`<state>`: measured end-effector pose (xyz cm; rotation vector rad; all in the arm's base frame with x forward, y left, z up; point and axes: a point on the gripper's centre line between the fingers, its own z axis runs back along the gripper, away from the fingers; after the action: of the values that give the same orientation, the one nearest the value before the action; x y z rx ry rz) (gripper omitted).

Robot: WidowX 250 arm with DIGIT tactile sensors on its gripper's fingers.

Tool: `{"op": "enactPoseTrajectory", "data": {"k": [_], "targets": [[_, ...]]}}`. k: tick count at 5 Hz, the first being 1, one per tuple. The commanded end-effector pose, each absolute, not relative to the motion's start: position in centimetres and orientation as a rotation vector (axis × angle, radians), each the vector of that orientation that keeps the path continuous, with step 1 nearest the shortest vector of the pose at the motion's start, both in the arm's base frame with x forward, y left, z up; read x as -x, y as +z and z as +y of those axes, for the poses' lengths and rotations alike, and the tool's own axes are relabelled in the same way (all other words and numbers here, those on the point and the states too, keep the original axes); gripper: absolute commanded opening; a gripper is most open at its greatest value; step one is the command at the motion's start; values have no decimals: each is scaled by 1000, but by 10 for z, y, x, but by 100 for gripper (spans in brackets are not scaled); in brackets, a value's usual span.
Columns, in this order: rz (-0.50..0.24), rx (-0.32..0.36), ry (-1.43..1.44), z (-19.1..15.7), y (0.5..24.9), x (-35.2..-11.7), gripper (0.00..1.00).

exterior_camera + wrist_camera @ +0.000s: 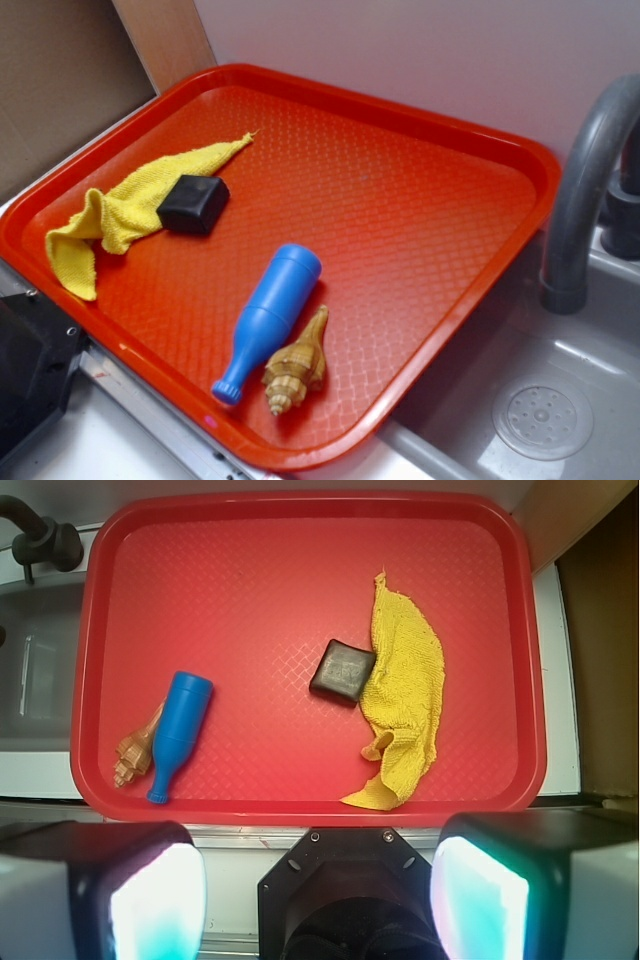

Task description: Grab the blue bottle.

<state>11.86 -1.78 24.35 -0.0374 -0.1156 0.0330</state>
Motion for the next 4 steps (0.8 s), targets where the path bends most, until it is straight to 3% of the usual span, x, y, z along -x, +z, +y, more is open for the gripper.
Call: {"op": "enactPoseTrajectory", "data": {"k": [1,2,4], "targets": [[-116,37,33,-18,243,-119,100],[-111,-10,219,-30,228,-123,100],[-173,-34,393,-59,189,-147,100]]}}
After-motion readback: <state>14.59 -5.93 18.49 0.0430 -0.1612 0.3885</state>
